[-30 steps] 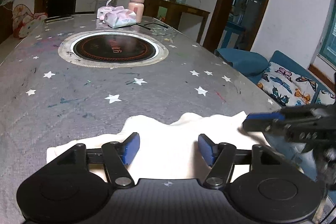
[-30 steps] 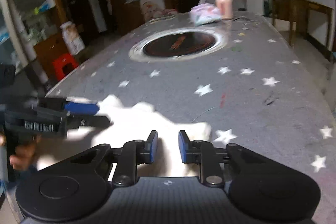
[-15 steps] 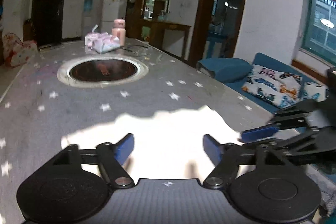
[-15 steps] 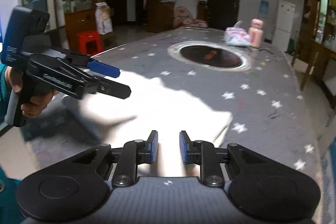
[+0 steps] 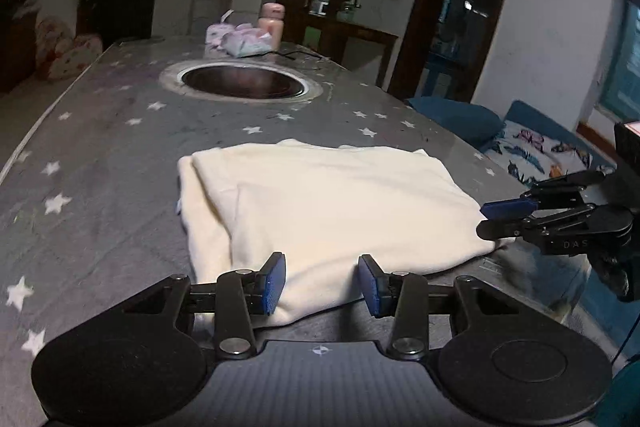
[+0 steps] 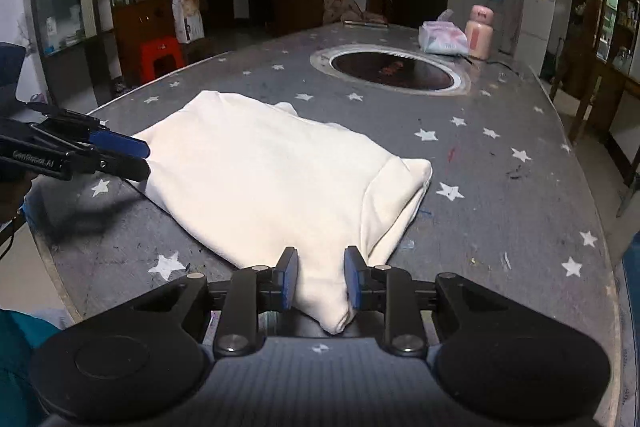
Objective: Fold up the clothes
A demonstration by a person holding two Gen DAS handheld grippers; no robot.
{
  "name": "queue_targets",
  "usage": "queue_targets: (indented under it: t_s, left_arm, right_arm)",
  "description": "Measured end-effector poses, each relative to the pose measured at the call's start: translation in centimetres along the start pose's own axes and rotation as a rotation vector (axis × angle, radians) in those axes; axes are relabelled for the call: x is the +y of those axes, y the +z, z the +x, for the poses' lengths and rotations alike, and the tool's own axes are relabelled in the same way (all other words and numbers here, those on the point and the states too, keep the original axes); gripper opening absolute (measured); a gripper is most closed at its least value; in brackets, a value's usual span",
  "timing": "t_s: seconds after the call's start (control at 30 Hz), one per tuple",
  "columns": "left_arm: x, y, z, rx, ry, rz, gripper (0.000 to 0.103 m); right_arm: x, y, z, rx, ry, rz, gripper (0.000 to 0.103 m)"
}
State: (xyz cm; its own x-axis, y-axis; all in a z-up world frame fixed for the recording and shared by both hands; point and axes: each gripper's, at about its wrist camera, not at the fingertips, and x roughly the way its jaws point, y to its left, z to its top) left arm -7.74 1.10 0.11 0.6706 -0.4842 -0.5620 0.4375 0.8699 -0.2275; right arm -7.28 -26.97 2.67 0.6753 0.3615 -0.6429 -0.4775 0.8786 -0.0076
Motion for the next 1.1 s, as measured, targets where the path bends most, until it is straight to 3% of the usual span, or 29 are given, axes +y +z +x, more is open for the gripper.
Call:
queue_targets:
  t_s: [0.2,0.43,0.6,0.73,0.87,1.0,1.1]
  left_arm:
    - [-0.4,1.9,-0.5,-0.061,-0.011,-0.001,0.049]
    - [1.6,2.2,1.8,-0.004,0.026,-0.074,0.049]
    - [1.4,2.7,1.8,-0.016,0.01,-0.067,0.069]
    - [1.5,3.5,2.6,-0.037,0.021,-0.07,0.07]
    - [2.6,3.5,3.5,-0.007,0.042,-0.117,0.071]
    - [3.3,3.3,3.6,0.013,0.052,-0.142,0.079]
    - [3.4,3.3,3.4,0.014,0.057,-0.151,0.087]
  right_arm:
    - [0.6,1.5,-0.4,-0.042,0.02,-0.025,0.026]
    - [0.3,1.3,2.2,-0.003,0.038,0.017,0.028]
    - [-0.6,2.4,1.6,-0.028,0.038,0.026,0.031]
    - [-2.1,3.9,3.2,-0.046,0.012,0.062,0.032]
    - [-4.0,3.9,5.6,-0.006,-0.01,0.133,0.033]
    - [-4.9,3.7,5.6,-0.018,-0.017,0.184,0.033]
    - [-4.2,4.0,4.9,-0.037,-0.022,0.162,0.044]
